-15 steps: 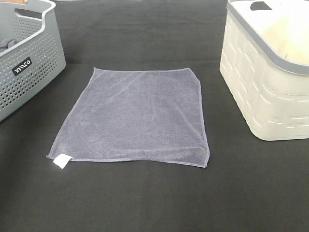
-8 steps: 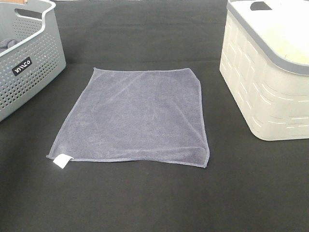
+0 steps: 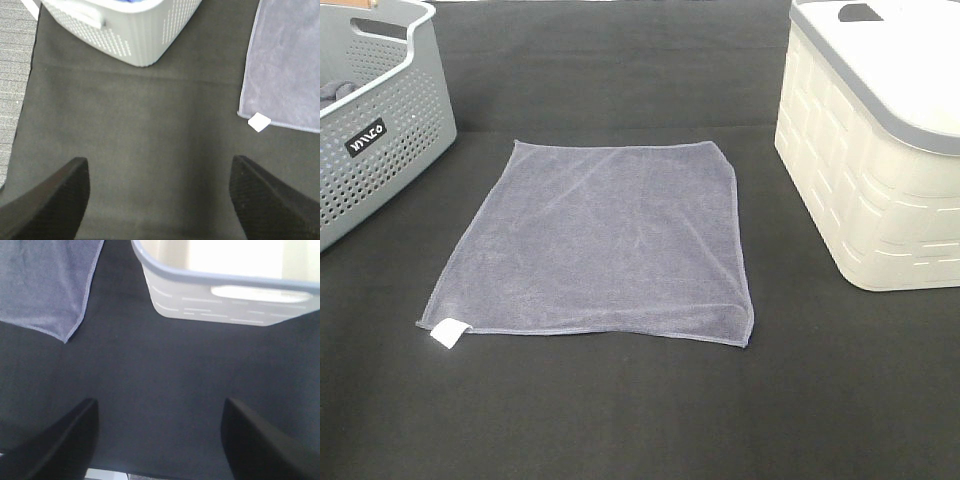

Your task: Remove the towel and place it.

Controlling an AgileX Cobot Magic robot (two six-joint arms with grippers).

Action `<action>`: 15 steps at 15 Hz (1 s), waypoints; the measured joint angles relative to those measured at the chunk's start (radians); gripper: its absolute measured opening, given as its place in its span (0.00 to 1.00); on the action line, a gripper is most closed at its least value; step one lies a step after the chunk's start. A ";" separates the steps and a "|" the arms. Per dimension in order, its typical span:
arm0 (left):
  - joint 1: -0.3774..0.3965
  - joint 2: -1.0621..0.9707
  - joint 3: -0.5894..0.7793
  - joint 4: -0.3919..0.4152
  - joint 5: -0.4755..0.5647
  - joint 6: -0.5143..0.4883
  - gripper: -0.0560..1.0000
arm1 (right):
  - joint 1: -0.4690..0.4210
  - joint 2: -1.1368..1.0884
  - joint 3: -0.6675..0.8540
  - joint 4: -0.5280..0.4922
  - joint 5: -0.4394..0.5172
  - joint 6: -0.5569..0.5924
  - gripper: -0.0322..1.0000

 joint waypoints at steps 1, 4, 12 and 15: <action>0.000 -0.056 0.053 0.000 0.000 -0.005 0.74 | 0.000 -0.045 0.040 0.003 0.000 0.000 0.70; 0.000 -0.256 0.188 0.000 0.000 -0.008 0.74 | 0.000 -0.180 0.161 0.020 -0.027 0.000 0.70; 0.000 -0.652 0.388 0.000 -0.004 -0.008 0.74 | 0.000 -0.424 0.436 0.025 -0.121 -0.043 0.70; 0.000 -0.744 0.453 0.000 -0.004 -0.008 0.74 | 0.000 -0.499 0.489 0.025 -0.127 -0.061 0.70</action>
